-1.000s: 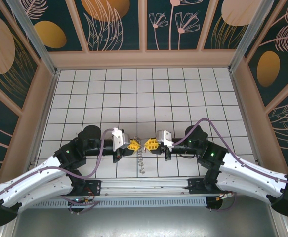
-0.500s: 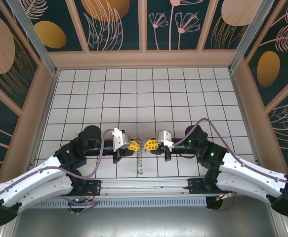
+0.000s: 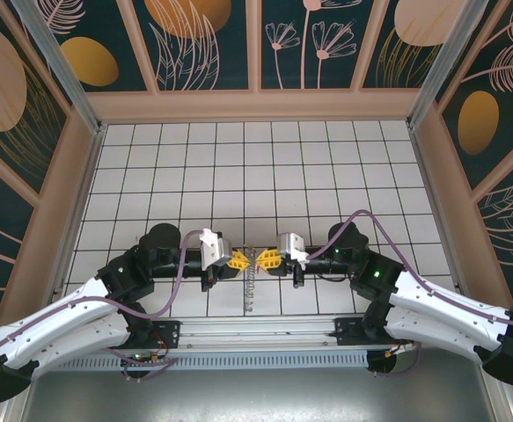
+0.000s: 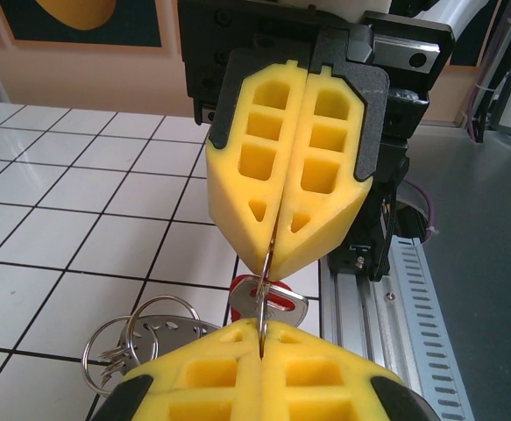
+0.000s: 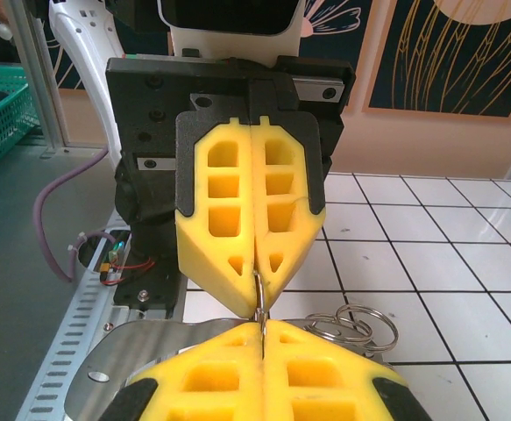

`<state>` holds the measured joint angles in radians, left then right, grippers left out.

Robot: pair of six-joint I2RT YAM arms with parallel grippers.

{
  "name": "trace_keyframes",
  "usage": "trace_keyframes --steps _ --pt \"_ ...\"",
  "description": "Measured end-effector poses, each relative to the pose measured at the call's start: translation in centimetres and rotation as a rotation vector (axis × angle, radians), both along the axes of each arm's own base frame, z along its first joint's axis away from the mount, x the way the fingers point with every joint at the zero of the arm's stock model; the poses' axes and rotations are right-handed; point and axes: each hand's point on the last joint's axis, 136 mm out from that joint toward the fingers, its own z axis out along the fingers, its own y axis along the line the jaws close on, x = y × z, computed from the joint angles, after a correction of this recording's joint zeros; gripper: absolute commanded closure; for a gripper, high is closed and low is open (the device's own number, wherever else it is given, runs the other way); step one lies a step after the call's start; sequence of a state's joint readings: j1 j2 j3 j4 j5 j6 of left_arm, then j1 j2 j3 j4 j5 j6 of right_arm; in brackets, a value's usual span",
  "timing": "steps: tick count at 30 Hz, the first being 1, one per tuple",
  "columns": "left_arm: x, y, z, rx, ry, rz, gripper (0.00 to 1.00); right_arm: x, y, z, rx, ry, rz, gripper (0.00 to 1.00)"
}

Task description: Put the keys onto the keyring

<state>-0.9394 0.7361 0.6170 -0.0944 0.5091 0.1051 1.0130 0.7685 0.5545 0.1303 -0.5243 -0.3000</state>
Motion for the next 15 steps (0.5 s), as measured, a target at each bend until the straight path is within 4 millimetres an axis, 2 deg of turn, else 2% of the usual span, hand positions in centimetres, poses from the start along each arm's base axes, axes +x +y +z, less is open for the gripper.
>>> trace_keyframes --steps 10,15 --pt "-0.28 -0.23 -0.36 0.009 0.014 -0.023 1.00 -0.14 -0.20 -0.02 -0.010 0.007 0.001 1.00" --pt "-0.94 -0.41 -0.51 0.016 0.015 -0.050 1.00 -0.44 -0.65 0.58 0.004 0.009 0.000 1.00"
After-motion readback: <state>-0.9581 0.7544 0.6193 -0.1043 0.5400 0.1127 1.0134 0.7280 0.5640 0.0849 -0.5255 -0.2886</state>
